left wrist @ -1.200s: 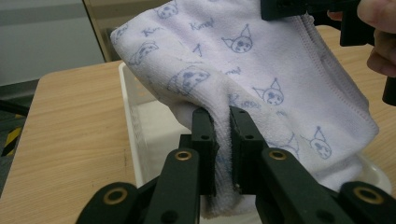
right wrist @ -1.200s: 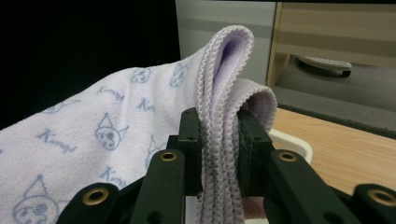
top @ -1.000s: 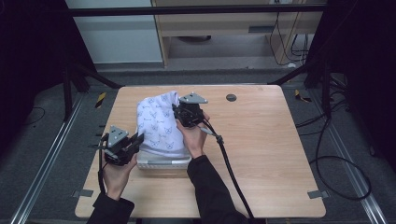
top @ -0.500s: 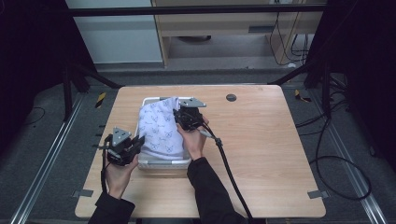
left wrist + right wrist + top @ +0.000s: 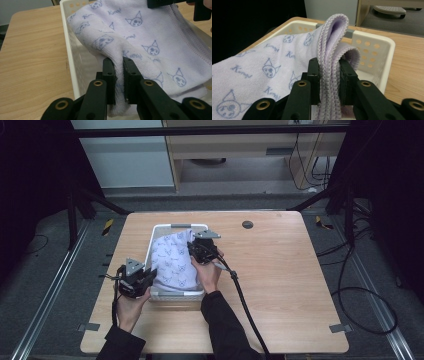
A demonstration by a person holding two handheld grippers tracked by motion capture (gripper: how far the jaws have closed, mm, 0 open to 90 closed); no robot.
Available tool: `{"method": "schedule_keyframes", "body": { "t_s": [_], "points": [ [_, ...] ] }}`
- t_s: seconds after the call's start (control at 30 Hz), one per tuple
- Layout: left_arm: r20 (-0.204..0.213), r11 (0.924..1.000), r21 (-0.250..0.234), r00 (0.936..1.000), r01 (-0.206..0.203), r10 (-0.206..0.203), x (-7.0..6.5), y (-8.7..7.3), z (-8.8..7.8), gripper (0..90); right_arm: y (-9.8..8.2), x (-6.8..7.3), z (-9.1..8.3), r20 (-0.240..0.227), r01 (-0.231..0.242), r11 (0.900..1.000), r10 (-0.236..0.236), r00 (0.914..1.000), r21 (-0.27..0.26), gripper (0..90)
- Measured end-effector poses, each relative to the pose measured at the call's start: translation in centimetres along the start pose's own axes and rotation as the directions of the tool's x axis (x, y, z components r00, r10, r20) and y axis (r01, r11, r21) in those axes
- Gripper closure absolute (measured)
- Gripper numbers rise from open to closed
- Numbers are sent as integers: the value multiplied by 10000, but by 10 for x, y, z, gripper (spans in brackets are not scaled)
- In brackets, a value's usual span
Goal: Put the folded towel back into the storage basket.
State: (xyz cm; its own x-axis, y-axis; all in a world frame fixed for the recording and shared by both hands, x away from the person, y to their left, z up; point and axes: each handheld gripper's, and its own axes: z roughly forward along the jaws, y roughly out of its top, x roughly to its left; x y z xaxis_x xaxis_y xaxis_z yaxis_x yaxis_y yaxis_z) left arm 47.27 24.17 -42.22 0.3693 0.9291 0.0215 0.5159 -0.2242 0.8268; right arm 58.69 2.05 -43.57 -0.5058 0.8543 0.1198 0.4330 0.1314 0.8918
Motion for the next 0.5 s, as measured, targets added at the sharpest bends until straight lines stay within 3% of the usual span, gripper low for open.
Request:
{"method": "schedule_keyframes", "body": {
  "t_s": [0.23,0.4,0.5],
  "points": [
    [-44,9996,255,10000,90,-89,1,-3,6,808,-4,-1,5,27,89,9993,-90,10000,349,735],
    [-69,9984,570,10000,37,-33,1,-3,10,804,-4,-2,8,84,102,9966,-110,9999,820,720],
    [-245,9969,781,9997,31,-12,1,-4,13,781,-2,-1,11,121,366,9917,-383,9992,1234,677]
  ]
}}
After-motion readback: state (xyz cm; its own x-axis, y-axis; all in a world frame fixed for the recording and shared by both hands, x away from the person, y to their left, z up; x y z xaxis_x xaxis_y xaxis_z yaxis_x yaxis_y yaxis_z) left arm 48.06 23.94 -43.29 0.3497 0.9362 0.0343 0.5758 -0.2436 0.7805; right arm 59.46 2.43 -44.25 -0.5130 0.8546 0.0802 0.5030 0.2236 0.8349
